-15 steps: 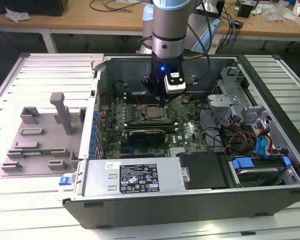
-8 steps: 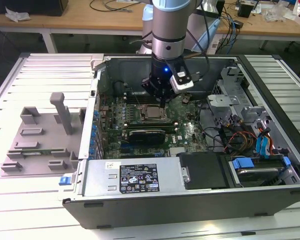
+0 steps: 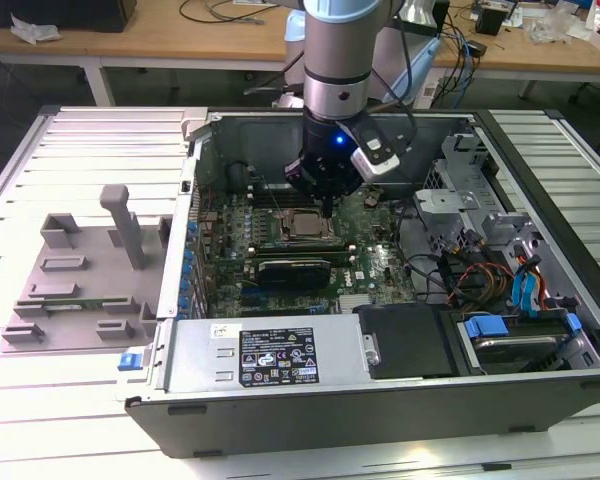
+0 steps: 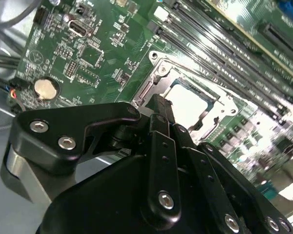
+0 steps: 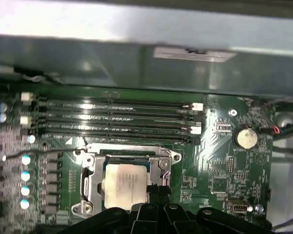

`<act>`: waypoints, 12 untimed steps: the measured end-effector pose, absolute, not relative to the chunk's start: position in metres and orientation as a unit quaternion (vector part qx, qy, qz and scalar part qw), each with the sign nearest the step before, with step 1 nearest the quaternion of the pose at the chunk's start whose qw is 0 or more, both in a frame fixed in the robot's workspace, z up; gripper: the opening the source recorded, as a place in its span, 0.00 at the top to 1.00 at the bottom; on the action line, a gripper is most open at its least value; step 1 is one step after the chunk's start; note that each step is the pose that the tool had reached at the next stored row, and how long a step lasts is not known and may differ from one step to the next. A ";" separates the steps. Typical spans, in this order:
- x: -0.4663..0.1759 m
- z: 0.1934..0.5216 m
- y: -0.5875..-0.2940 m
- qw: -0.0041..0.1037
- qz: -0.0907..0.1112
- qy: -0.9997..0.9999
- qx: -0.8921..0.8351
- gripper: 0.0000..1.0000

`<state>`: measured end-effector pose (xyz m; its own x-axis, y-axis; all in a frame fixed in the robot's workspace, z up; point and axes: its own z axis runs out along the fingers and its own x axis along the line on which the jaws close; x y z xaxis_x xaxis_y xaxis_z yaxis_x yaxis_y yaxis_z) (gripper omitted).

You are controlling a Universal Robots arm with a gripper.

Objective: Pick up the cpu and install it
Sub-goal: 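Close the cpu cover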

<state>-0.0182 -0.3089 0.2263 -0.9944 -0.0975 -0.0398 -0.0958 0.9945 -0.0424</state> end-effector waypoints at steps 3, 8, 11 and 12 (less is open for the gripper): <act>-0.019 0.226 -0.309 0.021 -0.021 0.998 -0.053 0.89; -0.026 0.226 -0.309 0.021 -0.021 0.998 -0.053 0.89; -0.033 0.226 -0.309 0.021 -0.021 0.998 -0.053 0.89; -0.034 0.226 -0.309 0.021 -0.021 0.998 -0.053 0.89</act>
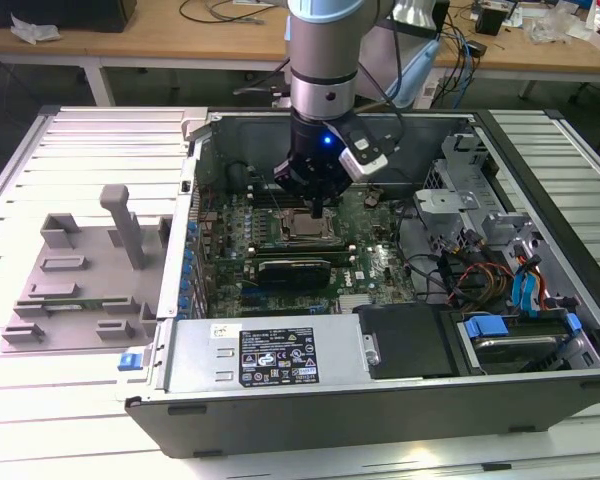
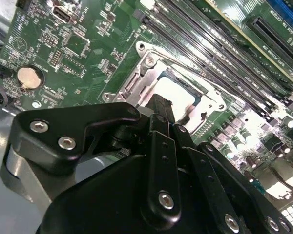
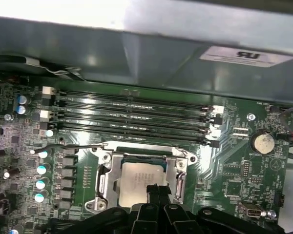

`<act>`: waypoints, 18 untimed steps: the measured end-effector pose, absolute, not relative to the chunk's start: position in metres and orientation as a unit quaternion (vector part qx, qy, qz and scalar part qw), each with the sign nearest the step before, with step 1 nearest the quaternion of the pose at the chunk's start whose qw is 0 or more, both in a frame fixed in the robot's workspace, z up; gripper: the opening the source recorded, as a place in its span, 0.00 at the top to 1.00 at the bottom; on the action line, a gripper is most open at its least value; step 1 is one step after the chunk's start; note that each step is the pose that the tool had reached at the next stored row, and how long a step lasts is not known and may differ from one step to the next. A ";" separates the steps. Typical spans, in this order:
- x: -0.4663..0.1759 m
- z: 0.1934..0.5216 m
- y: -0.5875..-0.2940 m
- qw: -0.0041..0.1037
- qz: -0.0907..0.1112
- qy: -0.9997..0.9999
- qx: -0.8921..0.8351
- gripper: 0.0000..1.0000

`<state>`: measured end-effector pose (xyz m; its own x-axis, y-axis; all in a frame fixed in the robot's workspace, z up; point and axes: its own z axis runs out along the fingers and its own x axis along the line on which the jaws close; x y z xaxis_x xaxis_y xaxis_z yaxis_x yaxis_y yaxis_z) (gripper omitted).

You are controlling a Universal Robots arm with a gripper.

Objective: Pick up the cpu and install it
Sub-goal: 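Close the cpu cover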

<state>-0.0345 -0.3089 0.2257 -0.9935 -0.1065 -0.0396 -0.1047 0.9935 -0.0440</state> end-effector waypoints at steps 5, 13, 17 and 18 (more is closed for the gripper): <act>-0.047 0.226 -0.309 0.021 -0.021 0.998 -0.053 0.89; -0.062 0.224 -0.309 0.021 -0.021 0.998 -0.053 0.89; -0.067 0.217 -0.311 0.021 -0.021 0.998 -0.053 0.89; -0.069 0.216 -0.311 0.021 -0.021 0.998 -0.053 0.89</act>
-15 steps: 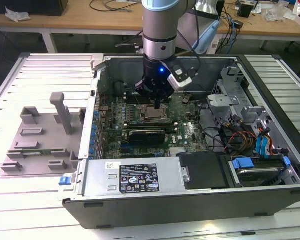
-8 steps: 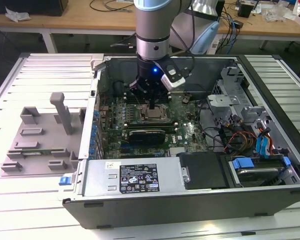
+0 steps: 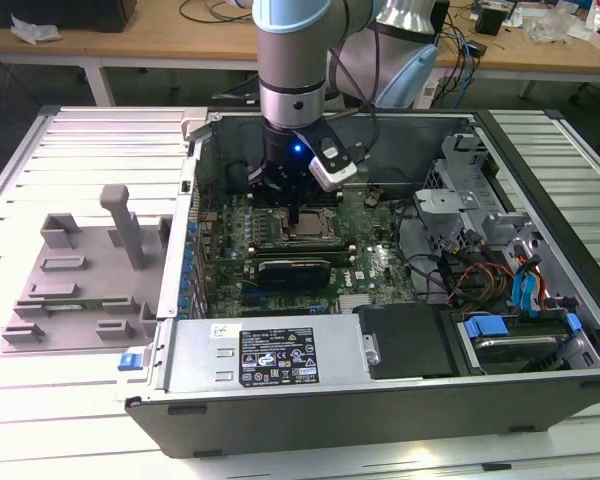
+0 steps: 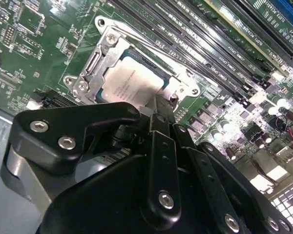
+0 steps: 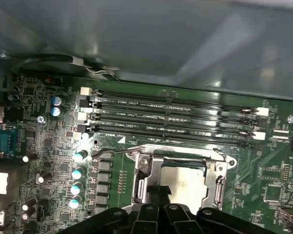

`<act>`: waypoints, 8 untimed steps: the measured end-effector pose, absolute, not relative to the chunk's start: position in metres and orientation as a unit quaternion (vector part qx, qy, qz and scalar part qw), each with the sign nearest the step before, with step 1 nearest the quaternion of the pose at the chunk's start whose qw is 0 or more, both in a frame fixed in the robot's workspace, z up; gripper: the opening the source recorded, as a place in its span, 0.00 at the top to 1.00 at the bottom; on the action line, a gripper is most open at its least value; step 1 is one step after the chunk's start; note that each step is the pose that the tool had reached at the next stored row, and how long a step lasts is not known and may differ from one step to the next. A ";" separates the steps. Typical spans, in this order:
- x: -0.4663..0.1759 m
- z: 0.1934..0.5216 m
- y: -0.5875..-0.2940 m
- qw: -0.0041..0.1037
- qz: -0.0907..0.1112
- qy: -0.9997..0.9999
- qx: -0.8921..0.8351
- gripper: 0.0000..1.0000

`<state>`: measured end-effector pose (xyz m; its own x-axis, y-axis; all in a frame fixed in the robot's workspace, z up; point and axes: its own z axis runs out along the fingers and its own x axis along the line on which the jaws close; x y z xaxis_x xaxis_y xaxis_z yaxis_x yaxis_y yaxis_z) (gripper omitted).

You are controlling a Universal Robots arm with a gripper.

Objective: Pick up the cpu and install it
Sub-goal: 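Close the cpu cover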

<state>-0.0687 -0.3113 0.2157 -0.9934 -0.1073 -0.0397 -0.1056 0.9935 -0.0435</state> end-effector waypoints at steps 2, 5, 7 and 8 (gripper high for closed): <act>-0.071 0.213 -0.311 0.021 -0.021 0.998 -0.053 0.89; -0.074 0.210 -0.311 0.021 -0.021 0.998 -0.053 0.89; -0.075 0.209 -0.311 0.021 -0.021 0.998 -0.048 0.89; -0.075 0.209 -0.311 0.021 -0.021 0.998 -0.047 0.89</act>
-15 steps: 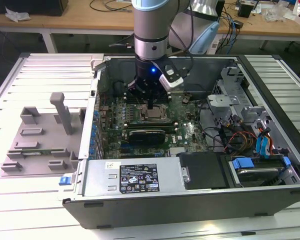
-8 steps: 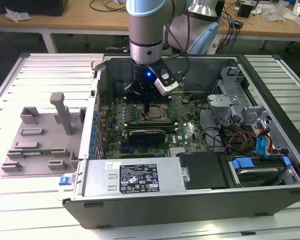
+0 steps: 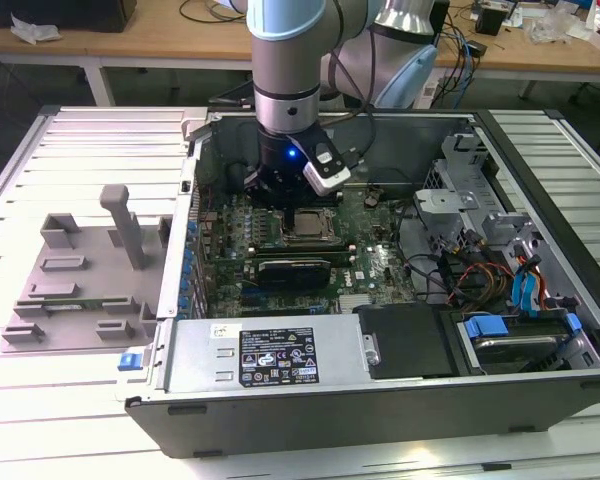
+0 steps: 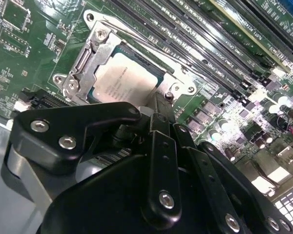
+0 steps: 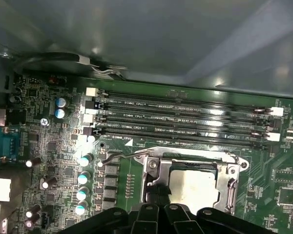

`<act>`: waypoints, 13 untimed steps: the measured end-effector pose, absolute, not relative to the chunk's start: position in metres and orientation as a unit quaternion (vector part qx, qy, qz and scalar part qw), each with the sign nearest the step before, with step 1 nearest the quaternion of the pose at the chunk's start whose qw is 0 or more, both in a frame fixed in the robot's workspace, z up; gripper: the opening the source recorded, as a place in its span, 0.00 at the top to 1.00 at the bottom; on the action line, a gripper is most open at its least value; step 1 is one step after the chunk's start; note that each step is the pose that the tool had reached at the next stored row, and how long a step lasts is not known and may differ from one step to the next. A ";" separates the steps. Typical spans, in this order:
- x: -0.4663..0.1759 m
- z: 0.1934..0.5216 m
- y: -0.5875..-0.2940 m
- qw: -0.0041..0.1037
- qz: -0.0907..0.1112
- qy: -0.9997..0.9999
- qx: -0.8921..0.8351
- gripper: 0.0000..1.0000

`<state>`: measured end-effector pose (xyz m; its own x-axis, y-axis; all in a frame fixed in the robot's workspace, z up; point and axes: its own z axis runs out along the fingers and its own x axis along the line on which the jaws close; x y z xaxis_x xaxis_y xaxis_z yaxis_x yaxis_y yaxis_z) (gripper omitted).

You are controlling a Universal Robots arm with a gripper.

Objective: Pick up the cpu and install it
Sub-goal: 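Close the cpu cover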

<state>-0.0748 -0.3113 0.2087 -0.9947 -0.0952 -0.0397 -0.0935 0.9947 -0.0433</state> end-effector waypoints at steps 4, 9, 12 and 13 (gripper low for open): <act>-0.076 0.208 -0.311 0.021 -0.020 0.999 -0.044 0.89; -0.076 0.205 -0.311 0.021 -0.020 0.999 -0.042 0.89; -0.076 0.205 -0.311 0.021 -0.020 0.999 -0.042 0.89; -0.076 0.204 -0.311 0.021 -0.020 0.999 -0.042 0.89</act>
